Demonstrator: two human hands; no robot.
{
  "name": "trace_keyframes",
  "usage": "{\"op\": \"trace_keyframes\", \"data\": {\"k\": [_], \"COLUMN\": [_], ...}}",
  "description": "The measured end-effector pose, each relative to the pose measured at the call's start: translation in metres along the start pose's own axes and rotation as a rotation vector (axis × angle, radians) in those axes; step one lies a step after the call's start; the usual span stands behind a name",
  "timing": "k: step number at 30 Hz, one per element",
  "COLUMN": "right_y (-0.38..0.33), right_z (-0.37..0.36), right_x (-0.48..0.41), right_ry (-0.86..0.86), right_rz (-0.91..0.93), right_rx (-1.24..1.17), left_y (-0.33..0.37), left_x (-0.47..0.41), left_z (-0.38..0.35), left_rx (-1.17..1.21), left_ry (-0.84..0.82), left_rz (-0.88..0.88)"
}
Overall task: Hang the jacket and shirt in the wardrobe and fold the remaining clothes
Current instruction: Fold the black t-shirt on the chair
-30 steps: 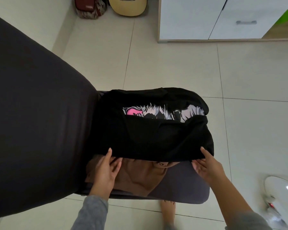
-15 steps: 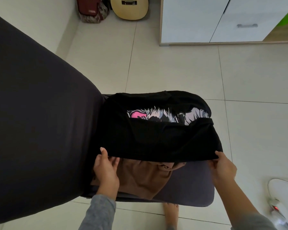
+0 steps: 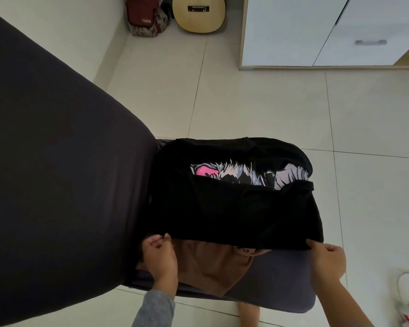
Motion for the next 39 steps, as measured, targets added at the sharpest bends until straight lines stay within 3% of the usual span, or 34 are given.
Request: {"op": "trace_keyframes", "data": {"k": [4, 10, 14, 17, 20, 24, 29, 36, 39], "right_y": [-0.047, -0.130, -0.159, -0.164, -0.156, -0.148, -0.143, -0.140, -0.131], "right_z": [0.006, -0.045, -0.083, -0.091, -0.080, -0.071, -0.060, -0.036, -0.027], "right_x": [0.023, 0.087, 0.093, 0.062, 0.026, -0.002, -0.016, -0.033, -0.046], "right_ry": [0.070, -0.188, -0.286, -0.218, -0.124, -0.054, 0.023, 0.115, 0.135], "right_rz": [0.276, 0.840, 1.043, 0.997, 0.816, 0.729, 0.665, 0.707, 0.583], "right_rx": [-0.009, 0.034, 0.257, 0.447, 0.528, 0.591, 0.635, 0.729, 0.704], "left_y": [0.033, 0.092, 0.122, 0.122, 0.115, 0.107, 0.111, 0.116, 0.112], "left_x": [0.008, 0.016, 0.007, -0.003, -0.018, -0.029, -0.026, -0.030, -0.037], "left_z": [0.000, -0.064, -0.115, -0.148, -0.164, -0.163, -0.165, -0.147, -0.150], "left_rx": [-0.113, -0.350, -0.602, -0.808, -0.993, -1.110, -1.085, -1.054, -1.076], "left_ry": [0.070, -0.192, -0.451, -0.685, -0.785, -0.724, -0.633, -0.494, -0.495], "left_rz": [-0.270, -0.748, -1.000, -1.033, -1.046, -1.091, -1.295, -1.259, -1.225]}}
Point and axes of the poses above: each hand's wrist, its own x-axis away from the middle knuckle, its own z-axis out of the back of the hand, y = z × x, the point moved 9 cm from there along -x, towards the middle knuckle, and after that the axes turned 6 degrees about x, right-handed, at the moved point
